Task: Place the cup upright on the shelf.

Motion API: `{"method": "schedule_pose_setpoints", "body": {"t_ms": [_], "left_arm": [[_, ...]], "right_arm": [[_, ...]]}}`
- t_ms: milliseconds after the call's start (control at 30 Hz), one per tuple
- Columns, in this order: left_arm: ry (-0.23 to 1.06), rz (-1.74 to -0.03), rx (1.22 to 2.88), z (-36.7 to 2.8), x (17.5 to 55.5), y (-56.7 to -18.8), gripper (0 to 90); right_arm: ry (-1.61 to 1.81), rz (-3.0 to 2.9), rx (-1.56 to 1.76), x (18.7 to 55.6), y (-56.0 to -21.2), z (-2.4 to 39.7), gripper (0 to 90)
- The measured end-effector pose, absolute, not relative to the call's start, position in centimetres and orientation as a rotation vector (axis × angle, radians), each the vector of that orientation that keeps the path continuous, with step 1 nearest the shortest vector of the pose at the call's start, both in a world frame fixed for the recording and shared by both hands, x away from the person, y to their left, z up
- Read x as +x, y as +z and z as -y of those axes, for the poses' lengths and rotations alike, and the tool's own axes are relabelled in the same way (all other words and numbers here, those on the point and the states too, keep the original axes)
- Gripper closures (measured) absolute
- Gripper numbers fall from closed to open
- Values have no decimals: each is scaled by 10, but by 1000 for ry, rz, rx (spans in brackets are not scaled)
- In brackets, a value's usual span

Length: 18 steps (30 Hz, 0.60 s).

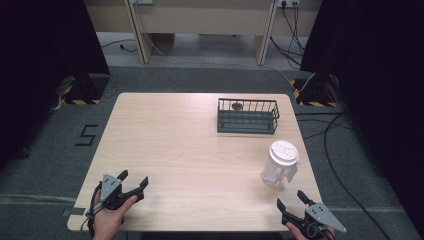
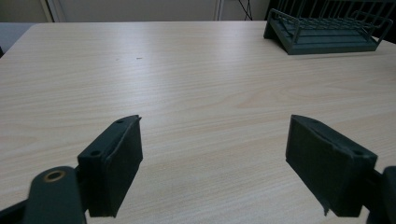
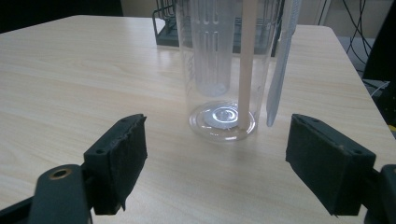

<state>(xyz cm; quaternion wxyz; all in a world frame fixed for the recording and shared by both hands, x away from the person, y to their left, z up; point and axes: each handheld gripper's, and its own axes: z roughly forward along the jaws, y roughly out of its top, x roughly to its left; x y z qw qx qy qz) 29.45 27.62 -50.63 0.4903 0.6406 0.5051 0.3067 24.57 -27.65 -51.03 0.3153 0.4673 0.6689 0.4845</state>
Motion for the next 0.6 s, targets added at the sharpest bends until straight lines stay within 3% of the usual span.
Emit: {"method": "schedule_pose_setpoints", "body": {"t_ms": [600], "left_arm": [[743, -1225, 1554, -276, 294, -506, 181]], "right_arm": [[1295, -1752, 1200, 281, -500, 259, 196]]}}
